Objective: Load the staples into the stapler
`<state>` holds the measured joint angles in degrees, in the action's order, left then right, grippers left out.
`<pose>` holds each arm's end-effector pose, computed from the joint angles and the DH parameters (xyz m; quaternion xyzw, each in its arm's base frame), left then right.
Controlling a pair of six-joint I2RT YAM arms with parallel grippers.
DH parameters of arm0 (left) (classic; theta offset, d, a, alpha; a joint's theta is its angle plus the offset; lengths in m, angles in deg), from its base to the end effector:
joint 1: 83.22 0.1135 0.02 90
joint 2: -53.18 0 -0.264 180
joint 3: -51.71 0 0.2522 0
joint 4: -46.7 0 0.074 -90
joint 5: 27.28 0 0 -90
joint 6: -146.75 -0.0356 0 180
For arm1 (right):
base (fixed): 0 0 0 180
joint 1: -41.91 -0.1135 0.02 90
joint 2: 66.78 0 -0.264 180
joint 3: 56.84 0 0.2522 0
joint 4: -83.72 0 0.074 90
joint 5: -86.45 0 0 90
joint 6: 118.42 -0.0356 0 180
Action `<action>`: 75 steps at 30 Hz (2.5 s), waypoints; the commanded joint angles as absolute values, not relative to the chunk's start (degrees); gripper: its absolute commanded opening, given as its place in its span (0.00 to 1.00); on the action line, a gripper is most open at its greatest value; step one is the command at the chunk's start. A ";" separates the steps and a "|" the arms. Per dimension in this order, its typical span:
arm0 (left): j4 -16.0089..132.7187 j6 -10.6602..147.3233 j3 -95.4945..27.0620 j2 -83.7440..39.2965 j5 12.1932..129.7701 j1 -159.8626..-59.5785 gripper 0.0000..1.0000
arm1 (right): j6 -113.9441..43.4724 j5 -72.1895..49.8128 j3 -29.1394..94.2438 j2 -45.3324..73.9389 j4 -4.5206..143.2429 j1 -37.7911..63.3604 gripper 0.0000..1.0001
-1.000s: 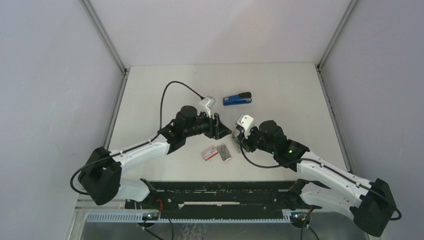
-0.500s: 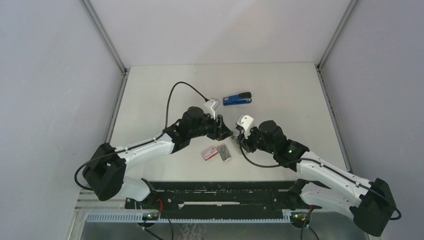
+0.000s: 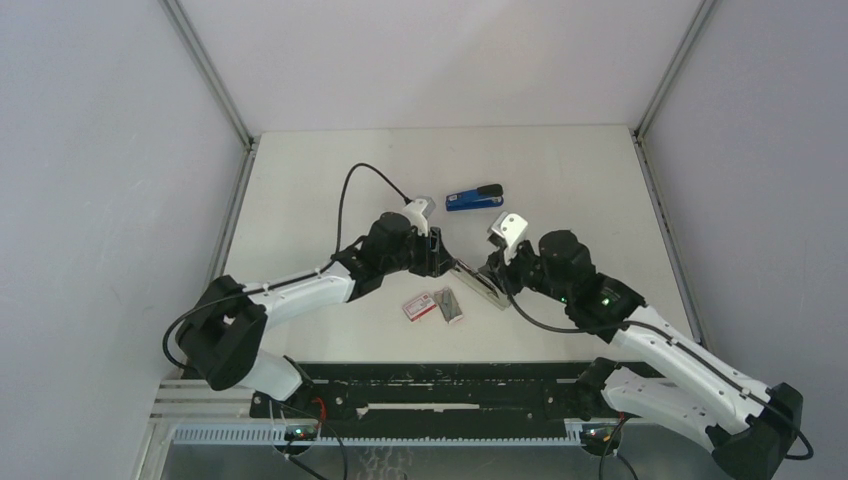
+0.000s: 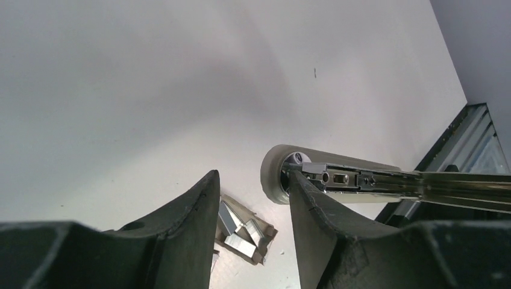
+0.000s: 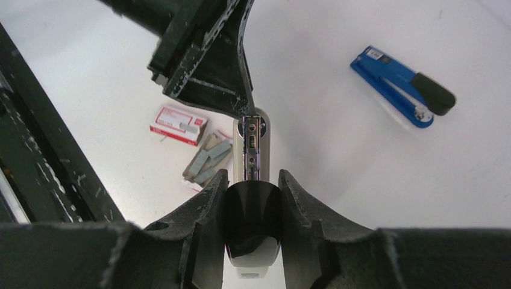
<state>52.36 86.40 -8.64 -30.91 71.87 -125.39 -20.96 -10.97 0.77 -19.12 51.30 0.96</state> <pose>0.2325 -0.2182 0.2210 0.1338 0.8511 -0.3507 0.3669 0.1417 0.1290 0.3104 -0.3729 0.7419 0.2113 0.5156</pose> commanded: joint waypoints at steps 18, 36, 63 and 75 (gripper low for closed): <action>41.07 85.82 -5.21 -31.52 76.49 -120.66 0.50 | -31.06 -17.91 7.90 -23.07 69.94 11.30 0.00; 50.45 90.30 -13.76 -11.89 73.45 -128.32 0.57 | -23.03 -19.13 2.82 -20.08 65.72 5.39 0.00; 49.83 93.74 -15.89 -19.10 78.99 -130.19 0.55 | -19.12 -17.01 2.80 -18.72 65.39 -0.28 0.00; 53.57 94.81 -14.39 -20.88 79.14 -130.51 0.40 | -18.43 -17.51 2.80 -19.12 66.02 -0.01 0.00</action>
